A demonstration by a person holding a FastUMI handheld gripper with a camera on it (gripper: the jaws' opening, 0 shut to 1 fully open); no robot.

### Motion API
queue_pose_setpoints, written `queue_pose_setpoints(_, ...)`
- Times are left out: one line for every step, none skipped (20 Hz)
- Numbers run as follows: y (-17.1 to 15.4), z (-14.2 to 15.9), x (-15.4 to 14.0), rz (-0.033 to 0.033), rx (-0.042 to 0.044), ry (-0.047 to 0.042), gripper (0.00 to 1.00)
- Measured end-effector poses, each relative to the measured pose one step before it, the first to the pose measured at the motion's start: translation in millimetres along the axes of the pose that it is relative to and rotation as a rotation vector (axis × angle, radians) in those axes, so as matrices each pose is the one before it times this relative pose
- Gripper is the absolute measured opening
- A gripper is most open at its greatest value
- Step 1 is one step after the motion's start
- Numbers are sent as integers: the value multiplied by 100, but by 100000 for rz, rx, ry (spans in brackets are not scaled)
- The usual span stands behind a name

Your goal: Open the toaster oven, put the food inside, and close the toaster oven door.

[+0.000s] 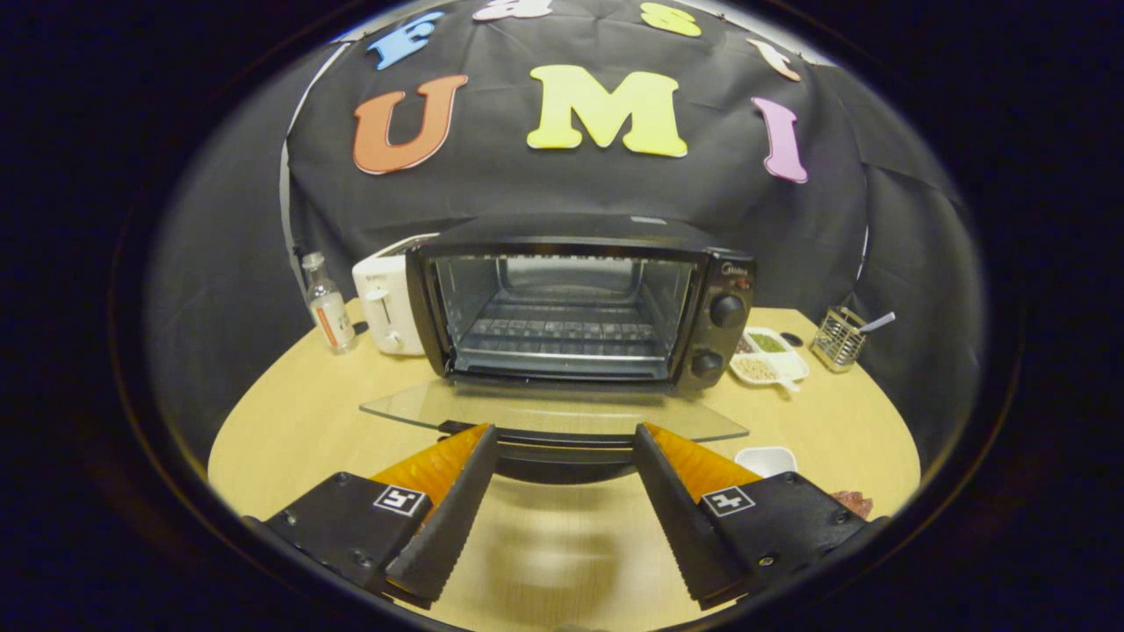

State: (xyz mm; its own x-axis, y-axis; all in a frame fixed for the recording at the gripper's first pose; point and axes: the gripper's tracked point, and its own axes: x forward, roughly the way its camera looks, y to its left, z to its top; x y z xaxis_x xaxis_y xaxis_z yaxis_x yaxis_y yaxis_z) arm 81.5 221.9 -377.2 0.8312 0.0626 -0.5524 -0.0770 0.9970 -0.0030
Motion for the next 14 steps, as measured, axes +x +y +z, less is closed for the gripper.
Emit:
queue_pose_setpoints(22,-672,-77,398,-1953,47,99)
queue_pose_setpoints(-11,-431,57,-181,-1672,-293,100)
queue_pose_setpoints(-47,-648,64,-309,-1597,-39,99)
queue_pose_setpoints(-28,-515,86,-173,-713,1043,99)
queue_pose_setpoints(45,-633,108,210,328,988,99)
queue_pose_setpoints(48,-331,145,469,1212,1085,100)
queue_pose_setpoints(33,-364,41,509,1322,788,100)
queue_pose_setpoints(86,-129,39,306,749,797,100)
queue_pose_setpoints(38,-354,121,225,397,1098,100)
queue_pose_setpoints(-25,-386,224,341,719,1576,100)
queue_pose_setpoints(-113,-565,344,501,1159,1852,99)
queue_pose_setpoints(-27,-387,284,858,768,1513,99)
queue_pose_setpoints(-143,-310,652,239,185,2152,100)
queue_pose_setpoints(-74,-105,-118,-234,214,789,100)
